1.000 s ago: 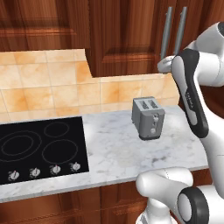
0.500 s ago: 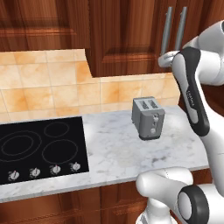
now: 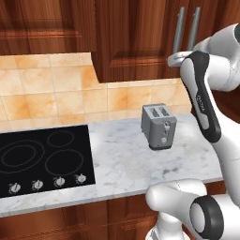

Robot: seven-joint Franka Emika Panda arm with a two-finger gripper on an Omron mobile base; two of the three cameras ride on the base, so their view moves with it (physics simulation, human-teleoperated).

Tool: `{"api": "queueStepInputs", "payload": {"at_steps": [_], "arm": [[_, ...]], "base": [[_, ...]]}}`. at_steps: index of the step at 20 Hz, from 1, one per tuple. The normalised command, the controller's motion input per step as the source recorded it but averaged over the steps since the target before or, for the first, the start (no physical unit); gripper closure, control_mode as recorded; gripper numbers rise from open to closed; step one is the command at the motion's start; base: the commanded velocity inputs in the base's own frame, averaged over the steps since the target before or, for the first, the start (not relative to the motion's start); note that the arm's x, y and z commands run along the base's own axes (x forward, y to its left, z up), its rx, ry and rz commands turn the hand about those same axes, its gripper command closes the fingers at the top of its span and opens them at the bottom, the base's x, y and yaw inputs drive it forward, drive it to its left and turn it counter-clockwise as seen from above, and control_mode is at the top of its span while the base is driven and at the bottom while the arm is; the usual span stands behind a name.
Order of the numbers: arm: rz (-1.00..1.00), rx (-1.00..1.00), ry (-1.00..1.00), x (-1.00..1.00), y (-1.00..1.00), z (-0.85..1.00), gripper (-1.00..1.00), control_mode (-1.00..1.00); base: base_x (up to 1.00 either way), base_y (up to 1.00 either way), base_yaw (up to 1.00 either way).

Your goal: Open the cabinet, pick the kettle from the cabinet, and place it in the sink.

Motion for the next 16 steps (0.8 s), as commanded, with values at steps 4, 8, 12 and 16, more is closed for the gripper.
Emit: {"api": "queueStepInputs", "payload": {"at_steps": [4,8,12,16], "arm": [[0.00,0.00,0.00,0.21,-0.07,0.24,-1.00,-1.00],[0.00,0.00,0.00,0.25,-0.07,0.17,-1.00,-1.00],[0.01,0.00,0.00,0.26,-0.09,0.13,-1.00,-1.00],[0.00,0.00,0.00,0.28,-0.02,0.02,-1.00,-1.00]], "base": [[0.00,0.00,0.00],[0.00,0.00,0.00],[0.00,0.00,0.00],[0.00,0.00,0.00]]}}
